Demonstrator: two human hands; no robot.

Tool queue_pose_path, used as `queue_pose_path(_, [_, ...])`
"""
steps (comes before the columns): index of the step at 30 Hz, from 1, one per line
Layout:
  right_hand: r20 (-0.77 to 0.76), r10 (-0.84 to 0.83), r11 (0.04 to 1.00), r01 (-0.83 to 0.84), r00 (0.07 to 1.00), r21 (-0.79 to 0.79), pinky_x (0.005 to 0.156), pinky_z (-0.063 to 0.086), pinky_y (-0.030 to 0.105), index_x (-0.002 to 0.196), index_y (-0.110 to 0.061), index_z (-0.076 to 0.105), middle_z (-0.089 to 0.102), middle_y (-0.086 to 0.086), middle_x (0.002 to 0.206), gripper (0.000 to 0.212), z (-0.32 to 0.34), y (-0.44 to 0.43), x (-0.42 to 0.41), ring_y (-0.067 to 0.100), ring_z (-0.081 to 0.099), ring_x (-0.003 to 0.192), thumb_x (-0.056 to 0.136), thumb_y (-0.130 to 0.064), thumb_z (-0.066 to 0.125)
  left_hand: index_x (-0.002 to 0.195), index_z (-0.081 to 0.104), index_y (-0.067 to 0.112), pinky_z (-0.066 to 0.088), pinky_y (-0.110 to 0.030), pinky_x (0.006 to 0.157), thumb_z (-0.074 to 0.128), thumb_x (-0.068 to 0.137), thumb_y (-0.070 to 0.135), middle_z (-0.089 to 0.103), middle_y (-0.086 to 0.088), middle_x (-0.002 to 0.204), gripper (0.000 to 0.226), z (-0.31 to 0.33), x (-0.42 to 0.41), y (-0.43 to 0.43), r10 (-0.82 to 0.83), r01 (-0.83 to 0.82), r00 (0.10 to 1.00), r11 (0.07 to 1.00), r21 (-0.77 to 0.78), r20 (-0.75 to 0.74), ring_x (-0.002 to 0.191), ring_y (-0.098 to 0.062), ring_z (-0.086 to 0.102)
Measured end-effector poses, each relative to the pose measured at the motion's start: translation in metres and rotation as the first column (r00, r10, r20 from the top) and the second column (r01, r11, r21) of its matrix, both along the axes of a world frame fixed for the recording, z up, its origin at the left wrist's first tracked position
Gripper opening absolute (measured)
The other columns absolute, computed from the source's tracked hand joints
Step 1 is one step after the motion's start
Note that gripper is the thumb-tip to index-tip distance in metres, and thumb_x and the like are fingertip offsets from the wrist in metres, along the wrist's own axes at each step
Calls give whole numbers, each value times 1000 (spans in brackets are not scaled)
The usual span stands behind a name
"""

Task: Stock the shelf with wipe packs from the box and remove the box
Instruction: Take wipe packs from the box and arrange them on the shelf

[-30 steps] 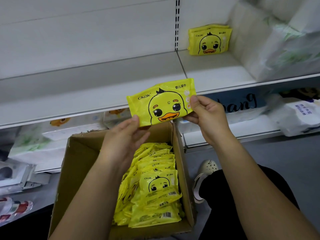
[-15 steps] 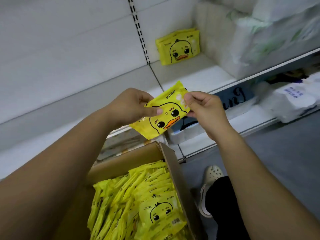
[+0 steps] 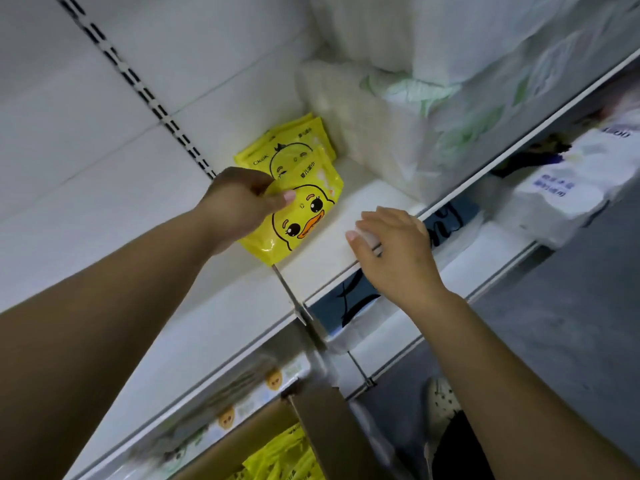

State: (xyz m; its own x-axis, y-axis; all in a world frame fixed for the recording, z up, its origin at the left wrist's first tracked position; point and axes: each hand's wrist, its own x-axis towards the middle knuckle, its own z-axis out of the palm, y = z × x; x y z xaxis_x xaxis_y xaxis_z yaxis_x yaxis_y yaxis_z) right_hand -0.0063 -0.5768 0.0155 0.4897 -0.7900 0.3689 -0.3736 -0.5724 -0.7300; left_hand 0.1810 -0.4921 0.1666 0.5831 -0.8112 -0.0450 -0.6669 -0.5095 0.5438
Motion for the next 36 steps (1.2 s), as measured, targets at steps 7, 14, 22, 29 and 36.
queue_pose_path(7, [-76, 30, 999, -31, 997, -22, 114, 12, 29, 119, -21, 73, 61, -3, 141, 46, -5, -15, 7, 19, 41, 141, 93, -52, 52, 84, 68, 3, 31, -32, 63, 76, 89, 38, 48, -7, 73, 36, -14, 26, -68, -21, 32, 983, 998, -56, 184, 70, -23, 42])
queue_pose_path(14, [-48, 35, 999, -37, 998, -36, 110, 12, 28, 118, -24, 74, 60, -8, 140, 41, -11, -19, 11, 17, 42, 139, 91, -51, 57, 86, 66, 8, 37, -33, 68, 77, 86, 46, 56, -4, 76, 40, -35, 48, -97, 16, 11, 951, 996, -85, 308, 76, -27, 51])
queue_pose_path(22, [-9, 9, 999, -10, 1000, -51, 111, 16, 31, 115, -26, 75, 62, -10, 138, 37, -13, -18, 13, 16, 43, 136, 91, -48, 59, 103, 64, 15, 40, -42, 88, 75, 84, 54, 68, -7, 108, 45, -48, 55, -101, 144, -67, 843, 984, -163, 518, 109, -33, 56])
queue_pose_path(29, [5, 1, 998, 0, 1000, -57, 110, 19, 35, 111, -26, 76, 63, -7, 136, 34, -14, -16, 14, 19, 45, 135, 89, -48, 62, 103, 65, 18, 44, -41, 94, 77, 77, 61, 57, -8, 119, 53, -62, 60, -98, 278, -173, 861, 948, -268, 426, 111, -28, 56])
queue_pose_path(36, [93, 25, 994, -35, 995, 107, 120, 16, 31, 107, -21, 78, 65, -5, 132, 35, 1, -10, 15, 12, 39, 139, 90, -45, 61, 103, 64, 20, 41, -41, 97, 77, 80, 48, 57, -5, 118, 39, -56, 56, -72, 383, -230, 846, 890, -393, 371, 113, -25, 54])
